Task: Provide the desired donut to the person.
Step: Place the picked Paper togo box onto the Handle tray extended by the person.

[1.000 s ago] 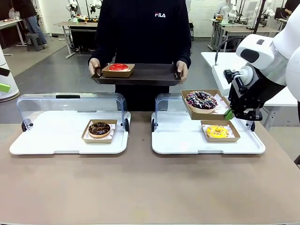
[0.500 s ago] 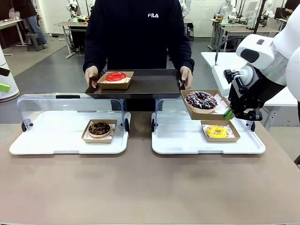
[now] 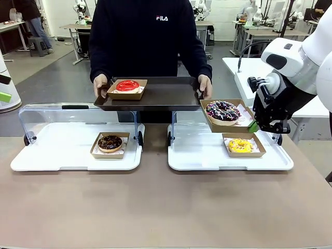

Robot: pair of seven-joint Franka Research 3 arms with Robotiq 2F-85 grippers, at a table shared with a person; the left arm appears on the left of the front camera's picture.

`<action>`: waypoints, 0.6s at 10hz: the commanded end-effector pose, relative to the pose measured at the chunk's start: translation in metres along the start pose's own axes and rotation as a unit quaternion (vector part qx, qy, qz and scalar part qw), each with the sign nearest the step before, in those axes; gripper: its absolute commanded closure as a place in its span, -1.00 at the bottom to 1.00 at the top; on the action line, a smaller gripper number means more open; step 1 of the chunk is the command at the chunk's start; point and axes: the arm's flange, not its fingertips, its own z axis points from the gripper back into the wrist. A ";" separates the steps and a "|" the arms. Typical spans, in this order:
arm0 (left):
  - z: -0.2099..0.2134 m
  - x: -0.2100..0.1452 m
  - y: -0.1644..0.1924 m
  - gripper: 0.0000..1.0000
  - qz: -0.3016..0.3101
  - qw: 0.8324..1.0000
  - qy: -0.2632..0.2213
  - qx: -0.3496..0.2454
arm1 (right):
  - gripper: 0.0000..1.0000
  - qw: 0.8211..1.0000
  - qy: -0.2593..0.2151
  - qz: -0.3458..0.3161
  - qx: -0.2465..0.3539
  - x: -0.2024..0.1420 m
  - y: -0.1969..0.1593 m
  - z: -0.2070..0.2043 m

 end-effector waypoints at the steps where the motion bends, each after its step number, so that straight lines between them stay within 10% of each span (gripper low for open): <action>1: 0.000 0.000 0.000 -1.00 0.000 1.000 -0.004 0.000 | 1.00 1.000 0.003 -0.002 0.001 -0.001 0.004 -0.002; 6: 0.000 0.000 0.000 -1.00 0.000 1.000 -0.004 0.000 | 1.00 1.000 0.003 -0.002 0.001 -0.001 0.004 -0.002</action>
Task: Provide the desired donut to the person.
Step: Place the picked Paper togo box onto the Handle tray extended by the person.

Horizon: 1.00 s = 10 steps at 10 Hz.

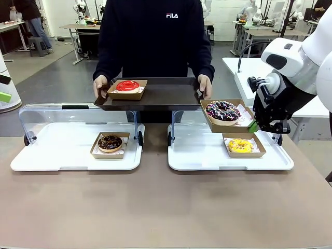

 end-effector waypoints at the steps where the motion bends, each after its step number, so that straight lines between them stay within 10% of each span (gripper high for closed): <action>1: 0.000 0.000 0.000 -1.00 0.000 1.000 -0.004 0.000 | 1.00 1.000 0.003 -0.002 0.001 -0.001 0.004 -0.002; 5: 0.000 0.000 0.000 -1.00 0.000 1.000 -0.004 0.000 | 0.97 0.996 -0.069 -0.050 -0.007 0.028 -0.044 0.032; 10: 0.000 0.000 0.000 -1.00 0.000 1.000 -0.004 0.000 | 0.97 0.991 -0.019 -0.124 0.056 0.128 -0.174 0.040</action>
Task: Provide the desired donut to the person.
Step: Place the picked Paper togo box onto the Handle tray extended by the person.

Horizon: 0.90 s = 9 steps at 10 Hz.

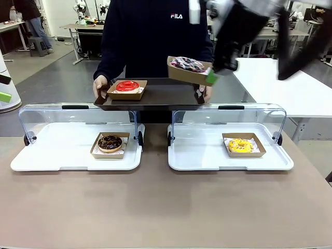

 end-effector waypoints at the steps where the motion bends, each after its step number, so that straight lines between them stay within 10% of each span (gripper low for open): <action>1: 0.001 0.000 0.000 -1.00 0.001 1.000 -0.004 0.000 | 0.97 0.998 0.036 -0.052 0.000 0.030 -0.057 -0.023; 4: 0.001 0.000 0.000 -1.00 0.001 1.000 -0.004 0.000 | 0.97 0.997 0.054 -0.057 -0.008 0.037 -0.118 -0.077; 9: 0.001 0.000 0.000 -1.00 0.001 1.000 -0.004 0.000 | 0.97 0.994 0.101 0.011 -0.048 0.029 -0.122 -0.169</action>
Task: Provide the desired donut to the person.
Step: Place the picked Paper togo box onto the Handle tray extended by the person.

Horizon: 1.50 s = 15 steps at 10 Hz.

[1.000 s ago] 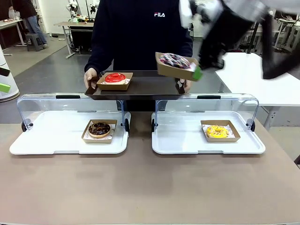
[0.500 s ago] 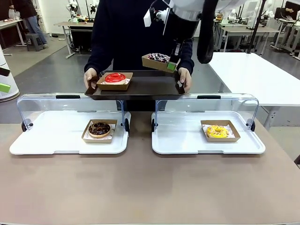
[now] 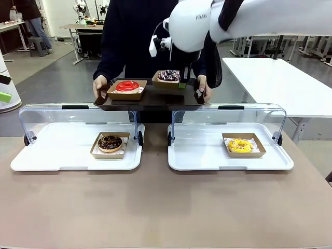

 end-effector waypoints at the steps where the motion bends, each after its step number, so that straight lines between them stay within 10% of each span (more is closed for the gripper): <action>1: 0.000 0.000 0.000 -1.00 0.001 1.000 -0.004 0.000 | 0.97 1.000 0.013 0.005 -0.022 -0.006 0.003 -0.019; 9: 0.000 0.000 0.000 -1.00 0.001 1.000 -0.004 0.000 | 0.97 1.000 -0.004 0.011 0.014 -0.014 -0.009 -0.038; 12: 0.000 0.000 0.000 -1.00 0.001 1.000 -0.004 0.000 | -0.74 1.000 -0.014 0.013 0.015 -0.018 -0.007 -0.028; 15: 0.000 0.000 0.000 -1.00 0.001 1.000 -0.004 0.000 | -1.00 0.999 -0.026 0.015 0.024 -0.021 -0.008 -0.022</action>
